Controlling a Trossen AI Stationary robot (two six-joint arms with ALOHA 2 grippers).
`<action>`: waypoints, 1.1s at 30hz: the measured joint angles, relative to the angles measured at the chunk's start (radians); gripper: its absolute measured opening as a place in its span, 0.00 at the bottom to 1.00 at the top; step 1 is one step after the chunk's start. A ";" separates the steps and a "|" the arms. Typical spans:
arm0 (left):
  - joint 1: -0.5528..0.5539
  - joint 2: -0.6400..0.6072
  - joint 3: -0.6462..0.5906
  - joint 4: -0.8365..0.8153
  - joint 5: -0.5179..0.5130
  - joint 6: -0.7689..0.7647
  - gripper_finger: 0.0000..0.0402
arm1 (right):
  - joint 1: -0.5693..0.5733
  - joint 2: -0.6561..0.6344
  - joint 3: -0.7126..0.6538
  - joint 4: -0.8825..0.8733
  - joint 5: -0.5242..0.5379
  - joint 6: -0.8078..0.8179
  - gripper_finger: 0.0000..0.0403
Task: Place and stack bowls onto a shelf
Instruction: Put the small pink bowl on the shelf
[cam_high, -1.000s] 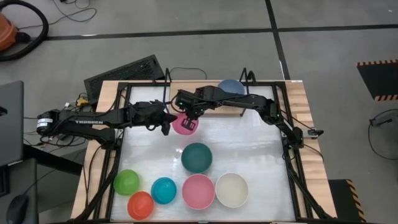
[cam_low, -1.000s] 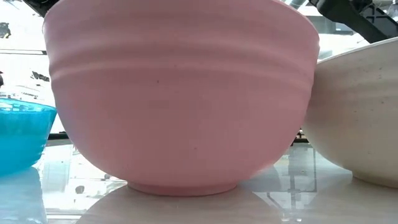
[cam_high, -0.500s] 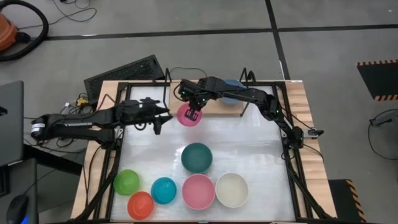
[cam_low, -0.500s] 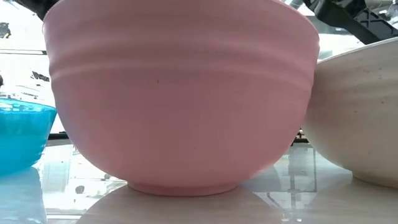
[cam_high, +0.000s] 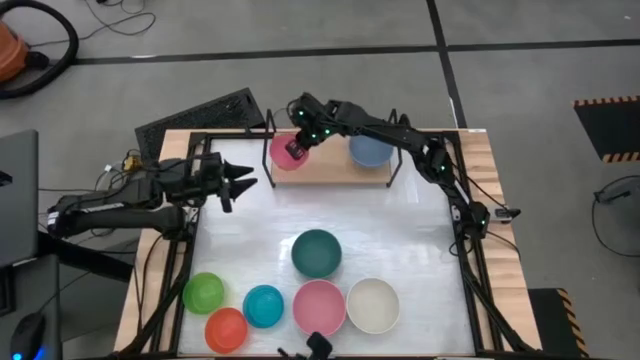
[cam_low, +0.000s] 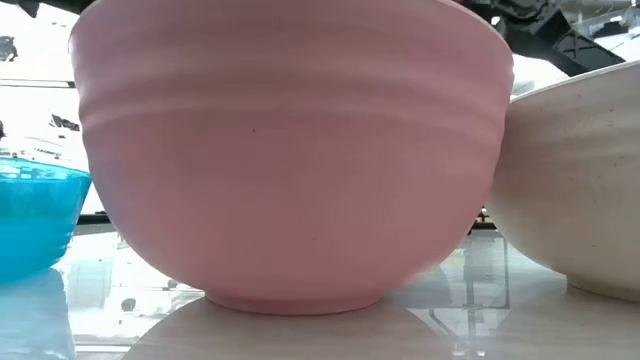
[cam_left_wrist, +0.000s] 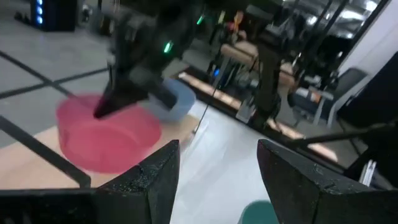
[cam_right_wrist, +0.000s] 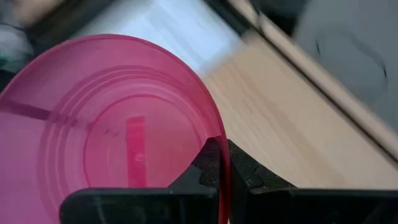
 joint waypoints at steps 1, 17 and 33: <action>0.000 -0.009 0.000 -0.001 0.000 -0.001 0.50 | -0.004 0.021 0.001 0.015 0.000 0.016 0.06; 0.000 -0.023 0.000 -0.050 -0.015 -0.020 0.50 | -0.021 0.111 0.003 0.046 0.072 0.146 0.06; 0.000 -0.022 0.000 -0.049 -0.058 -0.026 0.50 | -0.020 0.111 0.002 0.044 0.077 0.173 0.07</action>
